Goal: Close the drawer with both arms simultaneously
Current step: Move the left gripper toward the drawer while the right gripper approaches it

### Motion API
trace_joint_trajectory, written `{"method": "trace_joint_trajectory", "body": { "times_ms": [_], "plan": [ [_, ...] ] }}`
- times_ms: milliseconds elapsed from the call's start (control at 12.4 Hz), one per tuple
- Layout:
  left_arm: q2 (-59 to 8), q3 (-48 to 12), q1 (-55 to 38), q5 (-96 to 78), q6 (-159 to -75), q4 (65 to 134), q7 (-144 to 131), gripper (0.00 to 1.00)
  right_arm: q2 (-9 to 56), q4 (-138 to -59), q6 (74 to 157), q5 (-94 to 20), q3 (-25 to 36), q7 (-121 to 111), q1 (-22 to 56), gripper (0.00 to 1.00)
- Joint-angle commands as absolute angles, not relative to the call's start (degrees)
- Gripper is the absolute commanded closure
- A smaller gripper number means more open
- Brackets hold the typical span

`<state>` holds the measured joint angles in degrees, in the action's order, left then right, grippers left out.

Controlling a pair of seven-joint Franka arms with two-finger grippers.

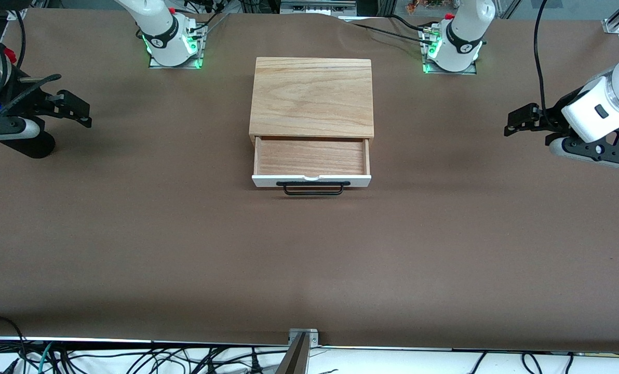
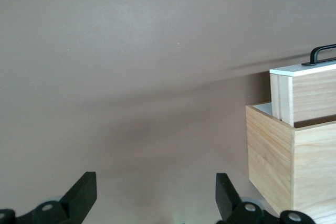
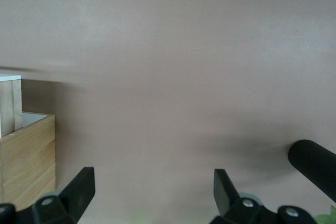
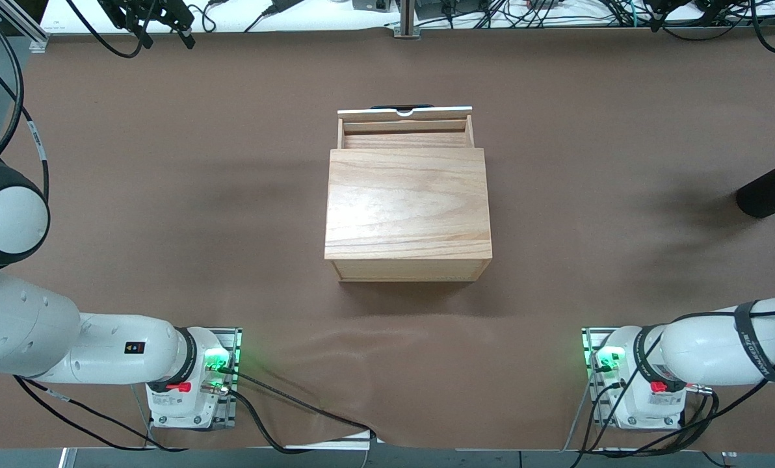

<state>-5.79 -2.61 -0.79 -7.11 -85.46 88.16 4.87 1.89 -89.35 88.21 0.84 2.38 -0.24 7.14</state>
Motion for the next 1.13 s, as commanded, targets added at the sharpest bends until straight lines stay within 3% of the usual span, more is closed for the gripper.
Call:
{"method": "trace_joint_trajectory", "body": {
  "times_ms": [0, 484, 1048],
  "plan": [
    [-6.6, -2.6, -1.0, -8.1, -84.5, 86.4, 5.3, 0.0, 1.8, -89.1, 87.6, 1.1, 2.4, 0.3, 7.1, 0.0],
    [-9.9, -2.6, -2.5, -11.9, -85.3, 86.2, 5.1, 0.0, 1.8, -88.7, 87.6, 0.9, 2.5, -0.1, 7.0, 0.0],
    [-17.5, -2.6, -9.5, -12.5, -99.4, 86.2, 3.4, 0.0, 2.6, -88.9, 87.2, 0.8, 2.9, 0.2, 6.2, 0.0]
  ]
}}
